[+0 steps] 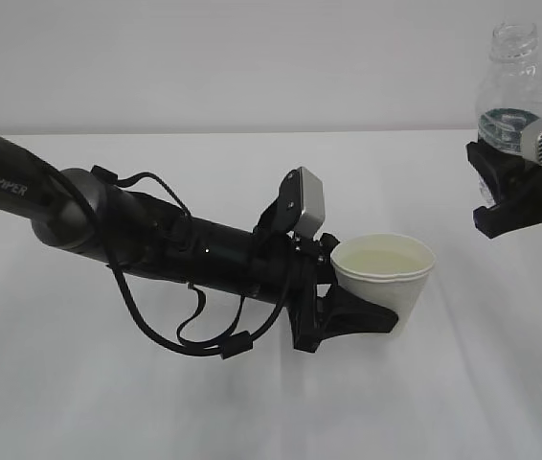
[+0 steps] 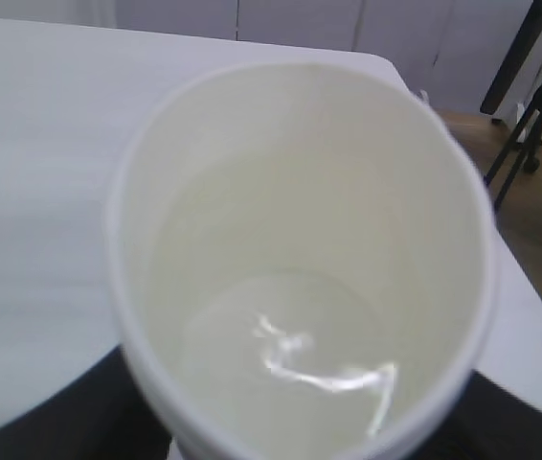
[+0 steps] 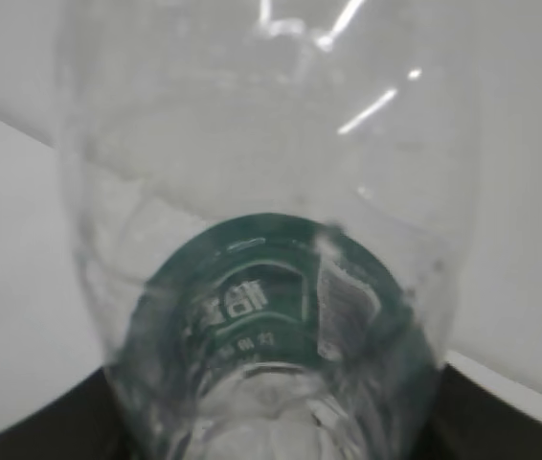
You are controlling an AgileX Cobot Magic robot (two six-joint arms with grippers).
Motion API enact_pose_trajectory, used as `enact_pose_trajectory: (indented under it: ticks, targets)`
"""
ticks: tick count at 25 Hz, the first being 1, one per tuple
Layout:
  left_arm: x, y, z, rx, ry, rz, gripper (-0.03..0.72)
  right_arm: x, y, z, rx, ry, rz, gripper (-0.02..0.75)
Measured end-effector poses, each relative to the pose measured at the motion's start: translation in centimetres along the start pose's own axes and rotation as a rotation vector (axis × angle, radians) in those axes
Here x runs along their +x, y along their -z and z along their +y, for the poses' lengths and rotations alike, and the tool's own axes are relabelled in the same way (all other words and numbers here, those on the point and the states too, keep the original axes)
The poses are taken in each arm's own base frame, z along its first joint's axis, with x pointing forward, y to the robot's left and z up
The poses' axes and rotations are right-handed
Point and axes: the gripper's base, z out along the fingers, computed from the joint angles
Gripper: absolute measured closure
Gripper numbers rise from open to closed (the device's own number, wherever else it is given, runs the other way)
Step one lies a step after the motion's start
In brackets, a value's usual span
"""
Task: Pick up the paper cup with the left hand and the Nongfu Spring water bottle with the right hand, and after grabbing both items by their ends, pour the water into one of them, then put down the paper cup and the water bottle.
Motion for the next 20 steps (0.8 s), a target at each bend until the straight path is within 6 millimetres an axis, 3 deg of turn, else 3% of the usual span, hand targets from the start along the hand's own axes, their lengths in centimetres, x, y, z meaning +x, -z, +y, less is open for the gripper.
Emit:
enact_pose_trajectory:
  ticks: [7,20]
  targets:
    - [-0.1,0.0,0.1,-0.008,0.007,-0.008,0.262,0.3,-0.2,0.1,-0.003,-0.061,-0.001,0.362]
    - [-0.1,0.0,0.1,-0.011,0.007,-0.006,0.262,4.5,-2.1,1.1,0.053,-0.243,0.022,0.362]
